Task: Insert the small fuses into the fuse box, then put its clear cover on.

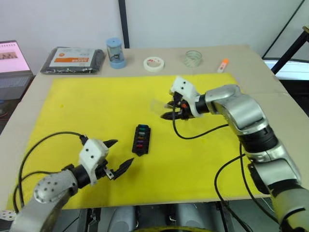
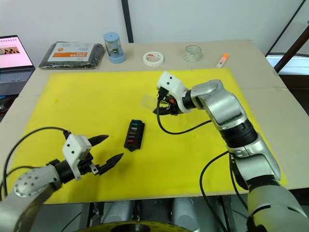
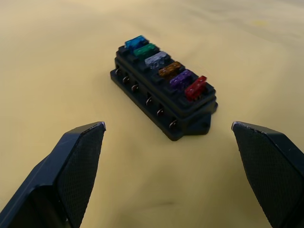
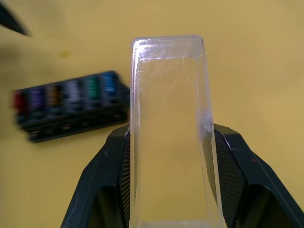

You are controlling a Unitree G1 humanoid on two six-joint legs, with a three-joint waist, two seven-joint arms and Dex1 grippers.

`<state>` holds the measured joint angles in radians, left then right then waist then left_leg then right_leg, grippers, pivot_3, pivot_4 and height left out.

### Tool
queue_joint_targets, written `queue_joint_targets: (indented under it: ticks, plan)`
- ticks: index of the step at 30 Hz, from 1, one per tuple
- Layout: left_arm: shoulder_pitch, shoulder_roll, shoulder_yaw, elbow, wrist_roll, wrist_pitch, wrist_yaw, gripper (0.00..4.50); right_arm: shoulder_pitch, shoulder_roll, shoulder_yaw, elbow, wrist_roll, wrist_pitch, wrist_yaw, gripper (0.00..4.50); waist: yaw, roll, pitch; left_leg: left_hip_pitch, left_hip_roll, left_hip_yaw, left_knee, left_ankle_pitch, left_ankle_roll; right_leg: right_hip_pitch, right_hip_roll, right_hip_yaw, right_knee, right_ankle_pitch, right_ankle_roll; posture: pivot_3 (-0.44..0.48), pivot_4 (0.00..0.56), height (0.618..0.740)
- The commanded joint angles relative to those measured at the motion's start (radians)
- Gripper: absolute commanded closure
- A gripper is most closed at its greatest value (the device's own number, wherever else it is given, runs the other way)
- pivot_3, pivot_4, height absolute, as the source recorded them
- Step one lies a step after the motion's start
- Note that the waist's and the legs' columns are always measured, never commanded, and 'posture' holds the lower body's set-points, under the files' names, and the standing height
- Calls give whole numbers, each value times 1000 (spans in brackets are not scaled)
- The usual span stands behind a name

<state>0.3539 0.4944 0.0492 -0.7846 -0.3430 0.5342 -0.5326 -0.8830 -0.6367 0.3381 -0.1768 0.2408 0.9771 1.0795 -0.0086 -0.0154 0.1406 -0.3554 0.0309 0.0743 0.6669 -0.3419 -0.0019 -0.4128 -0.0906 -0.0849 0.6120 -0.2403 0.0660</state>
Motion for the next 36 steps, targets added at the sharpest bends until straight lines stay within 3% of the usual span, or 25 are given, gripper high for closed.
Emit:
queue_joint_targets:
  ticks: [1,7,19,36]
  plan:
    - [20,-42,-72,-16,82,-59,82,0,-3,-50,-32,-117,71,2,64,2618,-2,-2,-1,0,0,0,0,0,1,0,0,0,0,0,0,0,150,740]
    - [22,-200,-157,9,108,-38,217,0,-15,-98,-37,-145,99,3,57,2618,-2,-1,-1,2,0,0,0,-1,2,1,0,0,-1,0,0,0,150,740]
    - [7,-226,-271,44,178,8,293,0,-61,-88,-46,-180,159,64,4,2618,0,-1,-1,2,0,0,0,-1,2,0,-1,0,-1,0,0,0,150,740]
    - [-104,-350,-359,145,300,44,439,0,-63,-79,-35,-196,201,60,-35,2618,1,-1,-1,2,0,0,1,-1,2,1,-1,0,-1,0,0,0,150,740]
